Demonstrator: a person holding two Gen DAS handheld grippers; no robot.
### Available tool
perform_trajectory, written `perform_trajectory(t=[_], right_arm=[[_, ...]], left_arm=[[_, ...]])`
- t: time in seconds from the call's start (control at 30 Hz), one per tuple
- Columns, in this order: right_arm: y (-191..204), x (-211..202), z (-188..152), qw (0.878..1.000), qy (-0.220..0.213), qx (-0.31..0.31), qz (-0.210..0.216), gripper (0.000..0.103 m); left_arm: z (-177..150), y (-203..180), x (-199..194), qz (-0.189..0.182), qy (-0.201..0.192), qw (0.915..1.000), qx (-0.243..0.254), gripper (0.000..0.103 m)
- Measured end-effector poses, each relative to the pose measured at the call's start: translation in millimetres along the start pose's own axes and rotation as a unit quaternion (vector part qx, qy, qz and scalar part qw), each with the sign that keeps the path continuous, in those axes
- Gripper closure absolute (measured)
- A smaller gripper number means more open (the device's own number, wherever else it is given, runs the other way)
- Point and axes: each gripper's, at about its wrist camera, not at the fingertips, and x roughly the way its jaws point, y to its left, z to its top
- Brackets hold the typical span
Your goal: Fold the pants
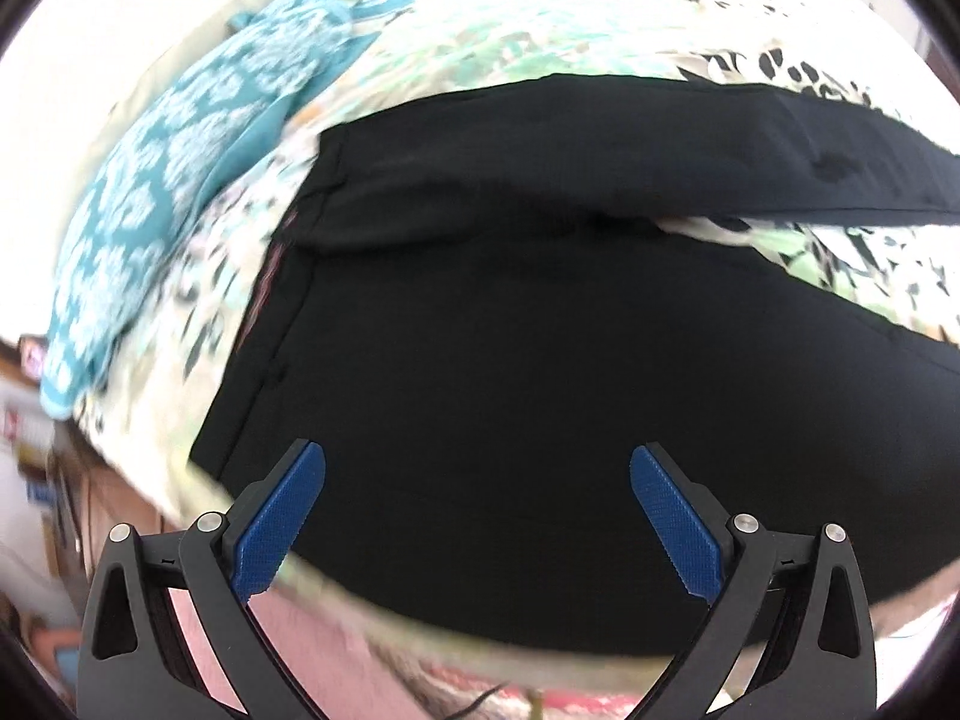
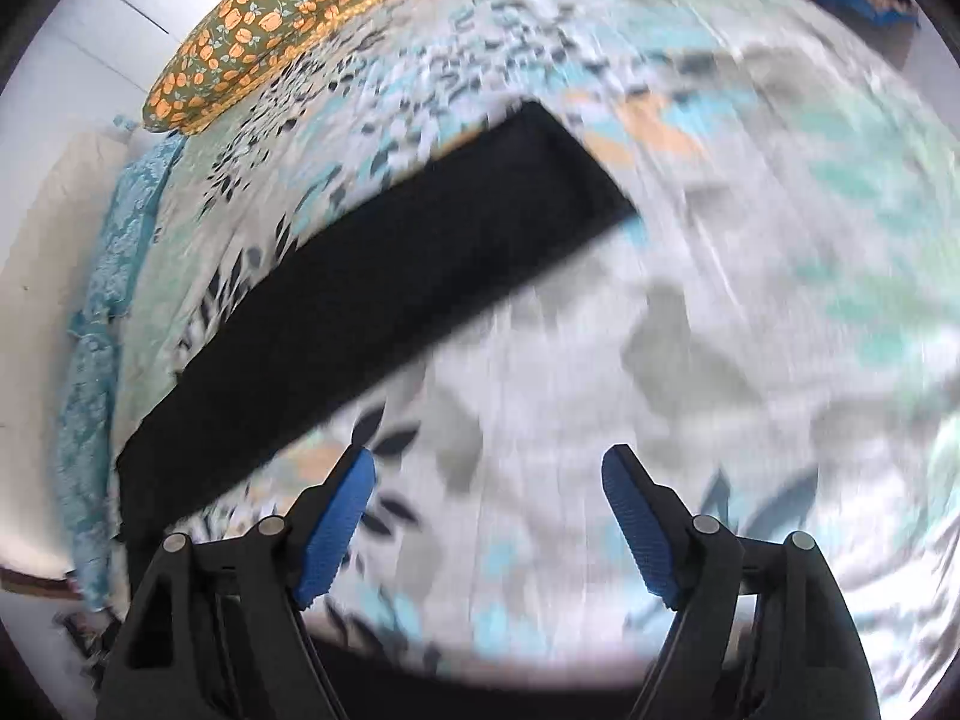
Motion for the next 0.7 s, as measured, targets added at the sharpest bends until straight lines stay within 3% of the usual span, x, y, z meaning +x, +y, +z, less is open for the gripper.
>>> perform_trajectory(t=[0.07,0.13,0.2,0.23,0.27,0.3,0.33,0.37,0.43,0.57,0.63,0.7], right_arm=[[-21.1,-3.2,-43.9,0.999,0.048,0.013,-0.006,0.023],[-48.0,-2.6,-80.4,0.995,0.077,0.028,-0.056,0.023],[-81.8,-6.5,-101.1,0.989,0.069,0.065,-0.112,0.023],[-96.7,-13.4,-107.3,0.989,0.048,0.086,-0.11,0.026],[-106.2,-21.3,-111.1,0.985,0.03,0.103,-0.131,0.024],[-112.5,-28.3,-114.8,0.977,0.022,0.113,-0.181,0.024],[-114.4,-34.7,-116.9,0.972,0.009,0.118,-0.203,0.024],[-113.3,-41.5,-120.3,0.974,-0.007,0.124,-0.191,0.024],[-102.2,-50.2,-131.1,0.983,-0.018,0.136,-0.12,0.024],[-69.3,-38.0,-154.1,0.99,0.01,0.143,0.005,0.021],[-69.9,-16.0,-163.1,0.988,0.033,0.153,0.004,0.021],[-70.8,-0.7,-167.1,0.988,0.042,0.14,-0.041,0.021]], left_arm=[[9.0,-4.5,17.4,0.004,-0.001,1.0,0.002,0.001],[12.3,-9.5,37.1,0.011,0.008,0.9999,0.001,0.001],[7.1,-13.3,57.1,0.02,0.023,0.9995,0.005,0.001],[2.9,-13.9,62.2,0.019,0.023,0.9995,0.005,0.0],[-3.5,-9.7,61.8,0.008,0.004,0.9999,-0.007,0.0],[-6.9,-6.0,60.3,0.004,-0.003,0.9999,-0.012,0.0],[-10.5,-2.0,60.2,0.004,-0.002,0.9999,-0.013,0.0],[-12.7,1.7,59.8,0.002,0.001,0.9999,-0.015,0.0],[-15.9,10.4,58.8,-0.005,0.009,0.9996,-0.025,0.0],[-20.4,20.4,64.4,-0.028,0.019,0.9978,-0.058,0.0],[-21.9,21.7,67.9,-0.04,0.017,0.9961,-0.077,0.0],[-24.9,19.8,68.9,-0.043,0.006,0.9961,-0.077,0.0]])
